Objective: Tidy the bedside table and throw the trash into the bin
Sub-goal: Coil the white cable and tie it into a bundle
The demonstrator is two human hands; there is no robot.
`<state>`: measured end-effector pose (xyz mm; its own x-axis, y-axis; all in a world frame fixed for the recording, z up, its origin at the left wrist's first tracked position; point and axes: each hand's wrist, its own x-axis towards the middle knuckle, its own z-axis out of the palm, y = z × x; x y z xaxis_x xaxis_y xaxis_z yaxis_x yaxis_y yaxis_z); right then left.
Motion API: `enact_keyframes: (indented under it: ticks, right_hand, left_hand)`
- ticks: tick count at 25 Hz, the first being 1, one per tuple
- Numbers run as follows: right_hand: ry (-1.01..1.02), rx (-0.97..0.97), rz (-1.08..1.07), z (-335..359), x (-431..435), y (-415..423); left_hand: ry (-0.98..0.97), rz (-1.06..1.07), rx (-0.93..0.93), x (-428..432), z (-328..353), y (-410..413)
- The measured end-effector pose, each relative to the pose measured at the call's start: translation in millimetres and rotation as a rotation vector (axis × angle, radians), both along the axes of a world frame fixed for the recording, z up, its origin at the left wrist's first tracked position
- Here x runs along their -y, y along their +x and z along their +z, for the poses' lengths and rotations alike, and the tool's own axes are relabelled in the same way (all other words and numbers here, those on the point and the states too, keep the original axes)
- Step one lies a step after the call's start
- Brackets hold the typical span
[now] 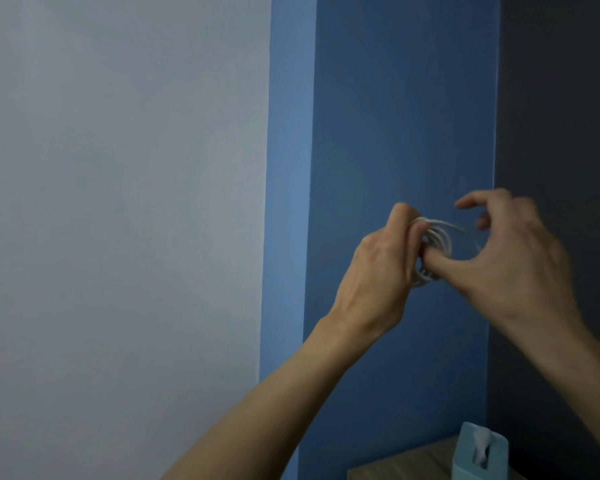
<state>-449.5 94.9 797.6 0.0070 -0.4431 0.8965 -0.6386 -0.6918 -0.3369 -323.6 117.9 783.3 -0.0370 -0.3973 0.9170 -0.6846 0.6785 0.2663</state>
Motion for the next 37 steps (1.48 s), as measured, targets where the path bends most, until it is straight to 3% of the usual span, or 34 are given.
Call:
enact_keyframes:
  ticks: [2,5,8,10,12,15,22,25,28,33,35,37]
  right_hand:
    - [0.027,-0.077,0.02,1,3,-2]
    - [0.193,-0.031,0.528,3,2,1]
    - [0.247,0.037,0.687,-3,12,-3]
    - [0.32,0.127,0.815,-4,14,-6]
    - [0.433,0.244,1.082,-3,14,-10]
    - [0.457,0.55,1.367,2,19,-17]
    - [0.209,0.837,1.246,11,34,-25]
    - [0.19,0.858,1.289,13,40,-34]
    - [0.216,0.659,1.282,4,36,-29]
    - [-0.066,-0.049,0.858,-3,20,-17]
    - [-0.067,-0.083,0.831,-6,18,-14]
    - [0.038,0.132,0.971,-7,20,-11]
  left_hand:
    - [-0.003,-0.018,0.062,-2,-3,-2]
    - [-0.007,-0.026,0.093,0,-4,-3]
    - [-0.021,-0.032,0.075,1,-2,-2]
    - [-0.05,-0.03,0.074,0,0,-5]
    - [-0.073,-0.016,0.058,-1,3,-5]
    - [-0.092,0.009,-0.006,1,5,2]
    - [-0.066,0.07,0.028,10,0,19]
    - [-0.041,0.091,0.044,14,-2,28]
    - [0.016,0.108,0.031,19,-5,29]
    - [0.085,0.109,-0.049,23,-4,29]
    - [0.089,0.091,-0.082,23,-4,26]
    - [0.092,0.056,-0.107,22,-5,25]
